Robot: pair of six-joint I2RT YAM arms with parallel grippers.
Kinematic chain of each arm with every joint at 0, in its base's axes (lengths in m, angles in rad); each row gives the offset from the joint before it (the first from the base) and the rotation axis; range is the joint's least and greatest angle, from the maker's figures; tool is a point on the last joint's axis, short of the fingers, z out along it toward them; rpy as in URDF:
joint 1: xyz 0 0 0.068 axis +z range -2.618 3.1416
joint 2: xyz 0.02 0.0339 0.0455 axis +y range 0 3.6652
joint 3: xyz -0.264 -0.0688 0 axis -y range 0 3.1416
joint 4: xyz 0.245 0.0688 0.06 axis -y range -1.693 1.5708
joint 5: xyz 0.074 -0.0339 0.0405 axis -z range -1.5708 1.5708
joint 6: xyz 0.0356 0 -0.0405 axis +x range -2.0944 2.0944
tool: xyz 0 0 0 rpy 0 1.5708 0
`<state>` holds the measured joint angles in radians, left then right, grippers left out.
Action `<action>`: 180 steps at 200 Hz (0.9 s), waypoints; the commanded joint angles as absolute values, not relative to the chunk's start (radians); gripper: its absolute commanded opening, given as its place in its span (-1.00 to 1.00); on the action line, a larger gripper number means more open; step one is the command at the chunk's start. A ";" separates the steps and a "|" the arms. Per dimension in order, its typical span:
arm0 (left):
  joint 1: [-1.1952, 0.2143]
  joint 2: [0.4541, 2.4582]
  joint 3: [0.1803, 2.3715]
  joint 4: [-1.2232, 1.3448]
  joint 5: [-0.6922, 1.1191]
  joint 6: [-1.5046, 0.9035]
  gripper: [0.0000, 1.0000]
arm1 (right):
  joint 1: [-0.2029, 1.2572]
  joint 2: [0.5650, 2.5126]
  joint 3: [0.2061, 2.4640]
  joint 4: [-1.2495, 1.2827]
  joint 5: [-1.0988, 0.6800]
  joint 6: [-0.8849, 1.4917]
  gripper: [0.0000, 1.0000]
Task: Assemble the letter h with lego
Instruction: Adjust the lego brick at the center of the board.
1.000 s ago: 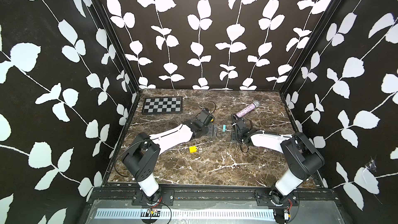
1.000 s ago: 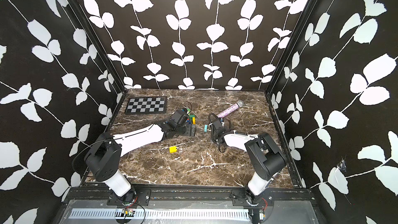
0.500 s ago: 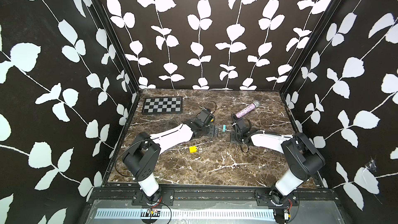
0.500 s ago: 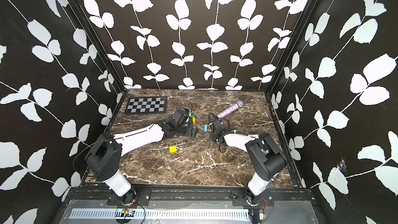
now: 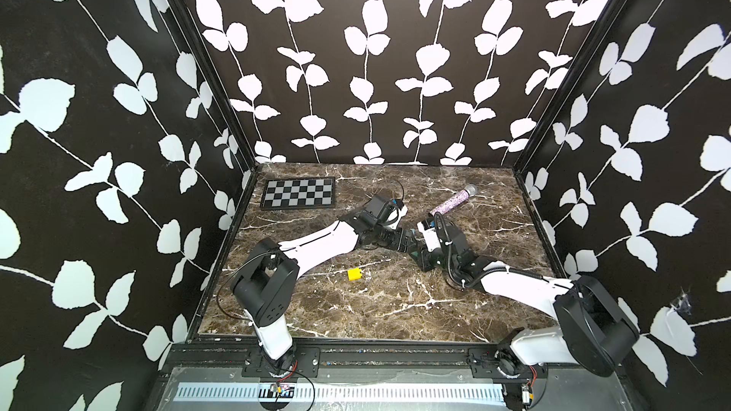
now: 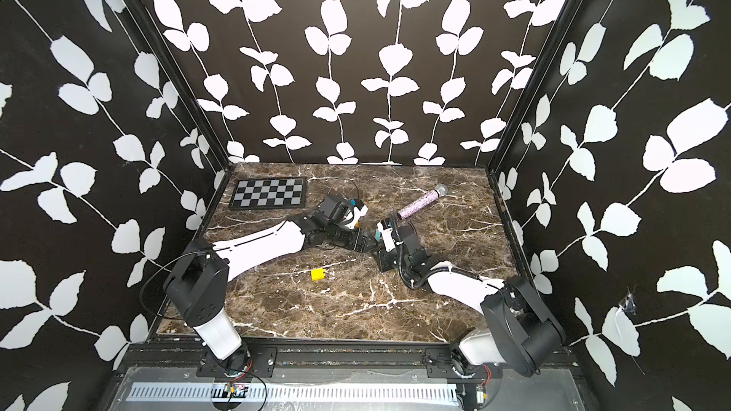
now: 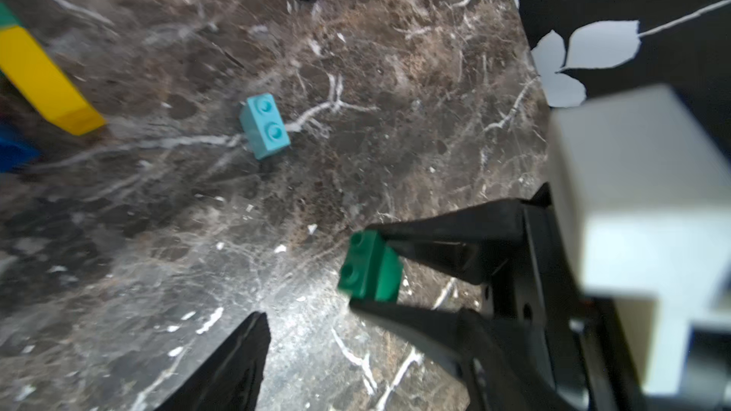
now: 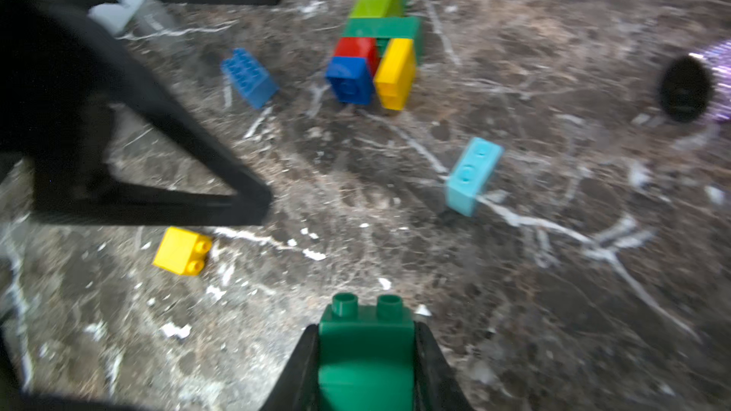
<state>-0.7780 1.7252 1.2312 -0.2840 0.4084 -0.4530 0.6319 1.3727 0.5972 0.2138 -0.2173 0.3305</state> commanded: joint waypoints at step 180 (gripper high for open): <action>-0.716 1.797 1.185 -0.325 0.693 -0.508 -0.07 | 0.657 1.284 0.538 0.412 -0.321 0.240 -1.00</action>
<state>-0.7097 1.7813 1.2095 -0.3202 0.6201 -0.4778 0.6548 1.3136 0.5434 0.2966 -0.3008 0.2569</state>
